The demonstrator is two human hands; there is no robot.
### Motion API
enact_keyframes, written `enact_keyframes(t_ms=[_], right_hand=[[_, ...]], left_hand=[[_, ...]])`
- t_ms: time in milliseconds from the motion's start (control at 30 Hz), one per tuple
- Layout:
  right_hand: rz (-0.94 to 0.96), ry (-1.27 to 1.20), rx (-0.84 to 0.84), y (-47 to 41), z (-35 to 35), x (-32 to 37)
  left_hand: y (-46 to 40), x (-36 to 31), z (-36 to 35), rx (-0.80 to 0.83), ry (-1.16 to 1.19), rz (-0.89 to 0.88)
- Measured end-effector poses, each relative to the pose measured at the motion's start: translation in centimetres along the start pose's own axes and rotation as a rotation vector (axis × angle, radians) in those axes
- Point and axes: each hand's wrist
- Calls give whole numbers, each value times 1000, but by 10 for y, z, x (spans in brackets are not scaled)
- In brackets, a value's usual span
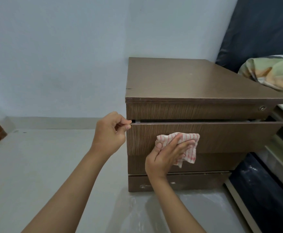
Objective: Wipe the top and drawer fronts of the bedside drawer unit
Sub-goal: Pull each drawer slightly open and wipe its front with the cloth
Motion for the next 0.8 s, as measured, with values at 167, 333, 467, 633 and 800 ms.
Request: enact_keyframes(t_ms=[167, 333, 467, 633, 800], right_hand=[[50, 27, -39, -20, 0, -20], [113, -15, -45, -27, -1, -37], [213, -3, -20, -38, 5, -45], [158, 5, -28, -68, 15, -37], [94, -26, -30, -95, 17, -34]], left_hand=[[-1, 7, -8, -47, -4, -31], [-1, 13, -14, -117, 3, -90], [1, 18, -18, -157, 13, -125], [-7, 19, -19, -146, -55, -148], [-7, 24, -30, -230, -96, -159]])
Point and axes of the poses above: each hand's wrist, its own y-axis away from the middle knuckle, its own z-axis out of the back of the hand, x = y × z, and after that the axes turned 10 degrees about -x, right-handed
